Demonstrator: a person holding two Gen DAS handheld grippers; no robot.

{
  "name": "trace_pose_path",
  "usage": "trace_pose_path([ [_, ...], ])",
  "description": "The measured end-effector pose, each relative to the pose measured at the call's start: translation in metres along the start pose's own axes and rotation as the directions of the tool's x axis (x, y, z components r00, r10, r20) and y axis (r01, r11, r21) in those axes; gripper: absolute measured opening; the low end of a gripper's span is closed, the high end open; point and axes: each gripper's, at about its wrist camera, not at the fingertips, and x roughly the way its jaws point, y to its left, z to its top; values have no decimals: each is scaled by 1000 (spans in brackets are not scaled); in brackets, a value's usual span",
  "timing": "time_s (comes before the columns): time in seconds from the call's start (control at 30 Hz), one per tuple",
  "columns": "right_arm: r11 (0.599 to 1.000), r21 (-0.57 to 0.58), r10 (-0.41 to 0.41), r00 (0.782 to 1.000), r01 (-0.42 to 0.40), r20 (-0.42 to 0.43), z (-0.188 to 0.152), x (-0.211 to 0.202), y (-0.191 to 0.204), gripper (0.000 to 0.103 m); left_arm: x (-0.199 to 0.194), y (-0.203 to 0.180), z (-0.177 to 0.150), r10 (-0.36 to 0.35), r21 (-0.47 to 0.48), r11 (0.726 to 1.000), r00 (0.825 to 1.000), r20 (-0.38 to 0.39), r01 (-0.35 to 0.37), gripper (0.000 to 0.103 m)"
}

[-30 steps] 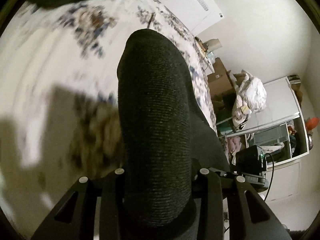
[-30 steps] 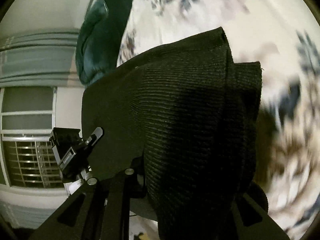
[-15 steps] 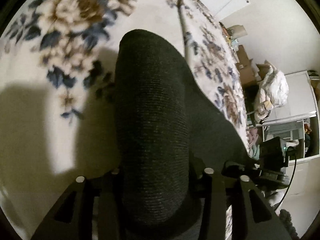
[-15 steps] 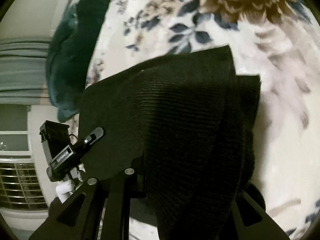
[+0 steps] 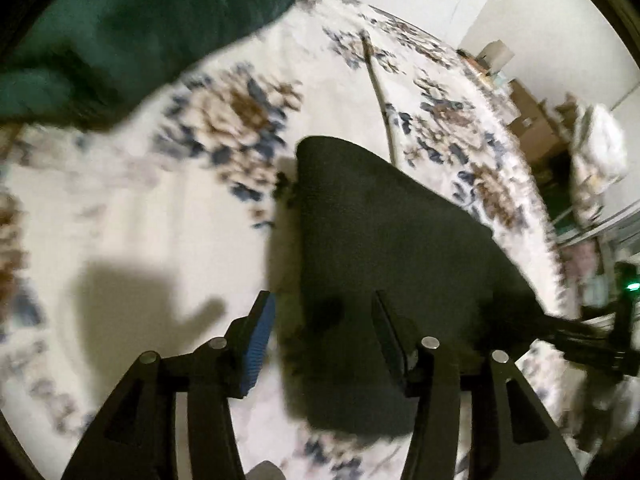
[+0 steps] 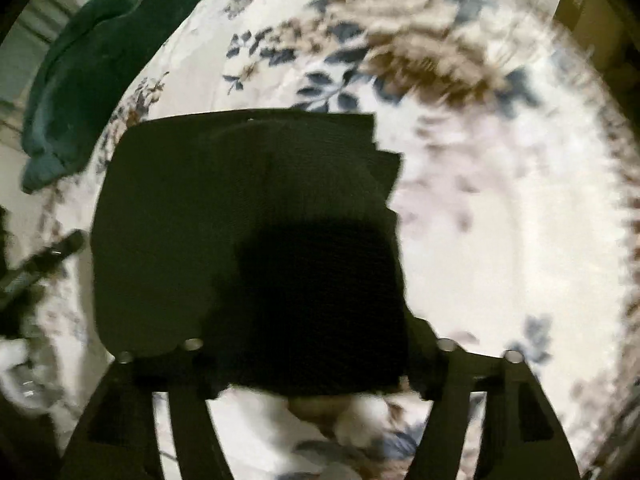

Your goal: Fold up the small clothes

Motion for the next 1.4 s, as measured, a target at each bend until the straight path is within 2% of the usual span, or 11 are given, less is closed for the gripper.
trace_pose_path([
  [0.07, 998, 4, -56, 997, 56, 48, -22, -21, 7, 103, -25, -17, -14, 81, 35, 996, 996, 37, -83, 69],
  [0.1, 997, 8, -80, 995, 79, 60, -28, -28, 15, 103, -32, -25, -19, 110, 41, 993, 992, 53, -112, 72],
  [0.23, 983, 13, -184, 979, 183, 93, -58, -60, 40, 103, -71, -53, -40, 183, 53, 981, 978, 95, -189, 97],
  [0.33, 973, 44, -228, 965, 224, 126, -80, -96, 50, 103, -103, -77, -50, 208, 53, 975, 968, 140, -217, 103],
  [0.47, 958, 71, -286, 937, 277, 203, -106, -162, 60, 103, -147, -108, -60, 232, 61, 967, 955, 185, -247, 103],
  [0.6, 948, 100, -317, 911, 301, 264, -129, -225, 66, 103, -188, -131, -71, 222, 58, 969, 953, 206, -239, 103],
  [0.8, 944, 96, -328, 881, 314, 341, -163, -319, 79, 103, -258, -163, -90, 225, 73, 965, 939, 260, -252, 103],
  [0.87, 945, 96, -327, 872, 314, 364, -174, -347, 82, 103, -282, -173, -97, 214, 77, 967, 937, 276, -243, 103],
  [1.23, 951, 76, -298, 819, 300, 490, -258, -503, 106, 103, -415, -223, -145, 199, 99, 962, 903, 382, -253, 103],
  [1.4, 956, 89, -282, 793, 279, 540, -298, -563, 114, 103, -459, -237, -165, 191, 104, 961, 887, 420, -256, 103],
])
